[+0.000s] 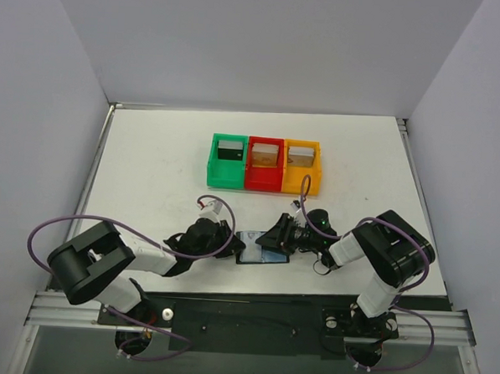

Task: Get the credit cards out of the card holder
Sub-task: Remove the credit card from the card holder.

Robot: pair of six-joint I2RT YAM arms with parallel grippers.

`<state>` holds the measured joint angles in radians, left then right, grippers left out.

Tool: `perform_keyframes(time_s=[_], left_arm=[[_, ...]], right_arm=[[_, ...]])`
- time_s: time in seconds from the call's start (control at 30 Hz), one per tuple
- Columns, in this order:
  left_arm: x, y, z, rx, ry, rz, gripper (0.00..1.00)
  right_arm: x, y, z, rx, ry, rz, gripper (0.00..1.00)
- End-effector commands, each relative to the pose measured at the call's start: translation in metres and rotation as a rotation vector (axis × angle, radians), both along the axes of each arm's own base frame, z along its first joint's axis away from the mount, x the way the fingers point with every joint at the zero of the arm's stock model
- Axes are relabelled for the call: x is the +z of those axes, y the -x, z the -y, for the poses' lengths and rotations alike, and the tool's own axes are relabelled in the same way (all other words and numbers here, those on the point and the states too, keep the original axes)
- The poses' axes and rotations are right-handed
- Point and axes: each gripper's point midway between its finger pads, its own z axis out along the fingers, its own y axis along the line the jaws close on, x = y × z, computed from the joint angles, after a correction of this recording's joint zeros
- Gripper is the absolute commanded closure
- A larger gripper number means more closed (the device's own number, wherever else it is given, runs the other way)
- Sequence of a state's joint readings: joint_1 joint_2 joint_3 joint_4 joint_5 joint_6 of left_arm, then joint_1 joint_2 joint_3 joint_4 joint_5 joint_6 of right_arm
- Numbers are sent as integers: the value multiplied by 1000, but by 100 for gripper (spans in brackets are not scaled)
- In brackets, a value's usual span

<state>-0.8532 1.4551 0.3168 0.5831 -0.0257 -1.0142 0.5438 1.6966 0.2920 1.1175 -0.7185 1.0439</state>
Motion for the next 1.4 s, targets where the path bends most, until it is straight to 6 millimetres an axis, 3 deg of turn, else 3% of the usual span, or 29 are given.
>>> perform_keyframes(time_s=[0.0, 0.5, 0.77, 0.97, 1.07, 1.37], left_arm=[[21, -4, 26, -44, 79, 40, 71], [7, 1, 24, -50, 50, 13, 78], [1, 3, 22, -51, 36, 3, 79], [-2, 5, 19, -49, 28, -5, 79], [-3, 5, 19, -46, 26, -4, 79], [-6, 6, 15, -35, 14, -11, 80]], right_arm=[[-8, 2, 1, 14, 25, 12, 58], [9, 0, -1, 14, 4, 43, 59], [10, 1, -1, 15, 2, 40, 76], [8, 0, 1, 8, 9, 40, 82], [6, 1, 2, 10, 18, 35, 82], [0, 6, 9, 8, 43, 28, 68]])
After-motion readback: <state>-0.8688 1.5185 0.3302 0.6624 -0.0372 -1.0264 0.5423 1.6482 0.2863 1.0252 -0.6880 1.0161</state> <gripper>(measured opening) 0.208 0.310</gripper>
